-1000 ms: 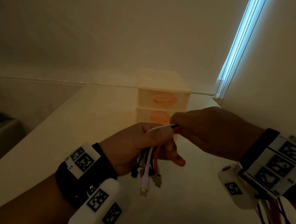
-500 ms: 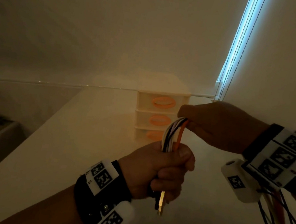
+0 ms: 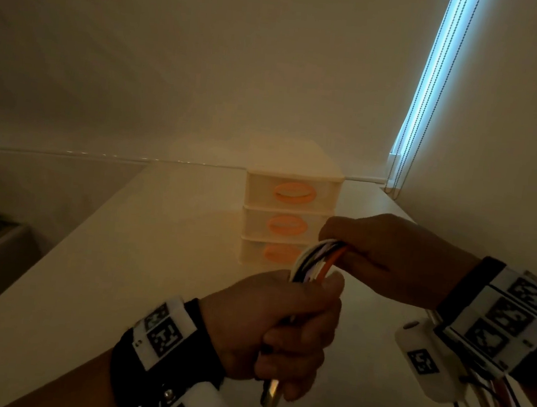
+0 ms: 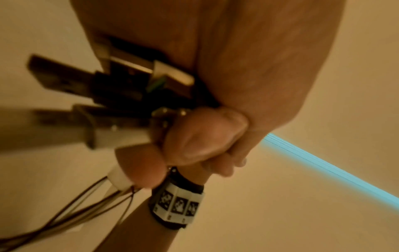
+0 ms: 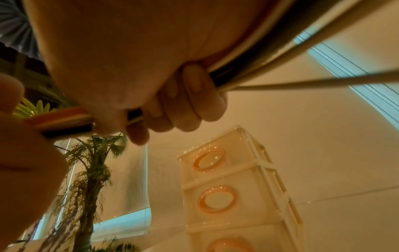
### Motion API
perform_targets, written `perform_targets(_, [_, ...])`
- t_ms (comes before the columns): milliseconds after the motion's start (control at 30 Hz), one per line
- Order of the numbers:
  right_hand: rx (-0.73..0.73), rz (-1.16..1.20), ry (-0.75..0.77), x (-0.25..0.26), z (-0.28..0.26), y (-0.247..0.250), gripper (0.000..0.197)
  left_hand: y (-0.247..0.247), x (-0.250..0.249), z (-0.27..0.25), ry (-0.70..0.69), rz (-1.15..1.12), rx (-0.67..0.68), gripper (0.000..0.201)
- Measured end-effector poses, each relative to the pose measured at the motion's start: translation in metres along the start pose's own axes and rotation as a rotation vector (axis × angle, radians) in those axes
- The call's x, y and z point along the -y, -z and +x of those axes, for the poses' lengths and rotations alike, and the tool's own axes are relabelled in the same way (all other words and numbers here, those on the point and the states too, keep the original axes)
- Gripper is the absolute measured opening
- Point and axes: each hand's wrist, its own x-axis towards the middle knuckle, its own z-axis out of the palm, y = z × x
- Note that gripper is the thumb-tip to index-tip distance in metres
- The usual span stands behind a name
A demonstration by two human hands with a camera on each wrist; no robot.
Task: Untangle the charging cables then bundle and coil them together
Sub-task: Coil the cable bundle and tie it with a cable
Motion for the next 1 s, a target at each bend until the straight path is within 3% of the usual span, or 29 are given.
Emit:
perform_targets(133, [0.086,-0.106,0.094,0.004,0.0,0.007,0.027,0.009,0.003,0.001,0.008,0.067,-0.039,0.029])
perform_targets(267, [0.169,-0.254,0.19,0.01,0.004,0.011,0.033,0.012,-0.003,0.003,-0.015,0.1,-0.084,0.031])
perform_targets(367, [0.19,-0.27,0.254,0.01,0.01,0.014,0.025,0.005,-0.001,0.009,-0.013,0.065,-0.121,0.033])
perform_targets(433, [0.16,-0.257,0.239,0.008,0.014,0.021,0.018,-0.001,0.0,0.012,-0.005,0.037,-0.113,0.039])
perform_targets(767, [0.08,-0.33,0.16,-0.003,0.011,0.023,0.024,-0.007,0.009,0.01,0.003,-0.02,0.014,0.049])
perform_targets(867, [0.031,-0.179,0.077,0.003,0.005,0.014,0.027,-0.011,0.002,0.005,-0.053,-0.088,0.064,0.049])
perform_targets(1000, [-0.092,0.451,-0.193,0.034,0.001,-0.017,0.05,-0.013,-0.023,-0.002,-0.293,-0.196,0.096,0.042])
